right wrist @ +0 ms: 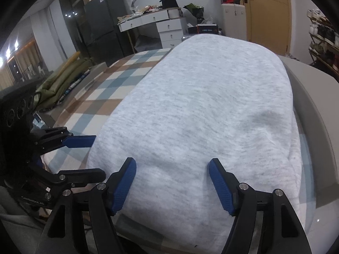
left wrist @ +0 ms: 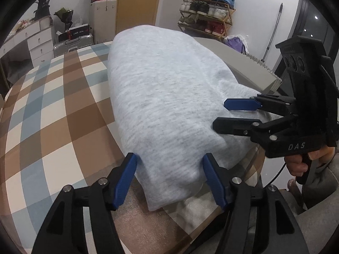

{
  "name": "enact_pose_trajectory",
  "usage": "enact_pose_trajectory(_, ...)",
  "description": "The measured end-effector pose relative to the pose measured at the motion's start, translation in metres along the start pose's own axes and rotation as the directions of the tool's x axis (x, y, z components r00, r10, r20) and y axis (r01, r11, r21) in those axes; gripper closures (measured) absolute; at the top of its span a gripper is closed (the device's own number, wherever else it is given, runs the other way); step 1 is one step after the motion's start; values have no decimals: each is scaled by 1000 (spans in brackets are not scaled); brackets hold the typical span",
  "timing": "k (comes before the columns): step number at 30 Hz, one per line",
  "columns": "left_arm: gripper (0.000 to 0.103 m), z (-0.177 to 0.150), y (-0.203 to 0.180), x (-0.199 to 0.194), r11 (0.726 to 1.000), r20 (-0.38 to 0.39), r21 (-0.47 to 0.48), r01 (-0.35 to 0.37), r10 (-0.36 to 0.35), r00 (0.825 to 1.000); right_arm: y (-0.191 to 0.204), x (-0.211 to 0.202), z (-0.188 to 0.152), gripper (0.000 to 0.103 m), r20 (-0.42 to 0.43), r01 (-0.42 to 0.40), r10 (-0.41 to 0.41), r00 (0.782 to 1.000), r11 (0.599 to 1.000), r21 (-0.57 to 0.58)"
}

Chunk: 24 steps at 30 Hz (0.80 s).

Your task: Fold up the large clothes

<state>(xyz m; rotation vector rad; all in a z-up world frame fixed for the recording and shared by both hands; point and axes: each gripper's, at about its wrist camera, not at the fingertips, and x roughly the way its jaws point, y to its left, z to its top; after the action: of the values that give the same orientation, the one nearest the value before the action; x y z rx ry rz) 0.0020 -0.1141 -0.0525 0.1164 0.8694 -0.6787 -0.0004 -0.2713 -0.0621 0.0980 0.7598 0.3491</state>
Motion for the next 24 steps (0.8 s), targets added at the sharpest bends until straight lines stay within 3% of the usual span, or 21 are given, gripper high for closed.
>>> enact_pose_trajectory(5, 44, 26, 10, -34, 1000, 170, -29, -7, 12, 985, -25, -15, 28, 32, 99, 63, -73, 992, 993, 95)
enact_pose_trajectory(8, 44, 55, 16, -23, 999, 212, -33, -25, 32, 977, -38, -5, 47, 31, 137, 58, -81, 987, 985, 163)
enact_pose_trajectory(12, 47, 92, 23, 24, 999, 164, -40, 23, -16, 986, -51, 27, 74, 31, 103, 84, -111, 989, 967, 240)
enact_pose_trajectory(14, 71, 101, 31, 52, 996, 84, -81, -23, 30, 996, -59, 50, 78, 32, 27, 144, -156, 987, 957, 252)
enact_pose_trajectory(16, 85, 101, 37, 67, 991, 50, -105, -86, 92, 995, -65, 68, 73, 31, 10, 147, -153, 988, 961, 235)
enact_pose_trajectory(20, 85, 96, 24, 69, 989, 43, 0, -145, 144, 989, -79, 67, 66, 31, 38, 84, -99, 994, 957, 278)
enact_pose_trajectory(24, 85, 94, 29, 63, 993, 43, -7, -116, 116, 992, -69, 61, 75, 32, 4, 146, -152, 988, 953, 264)
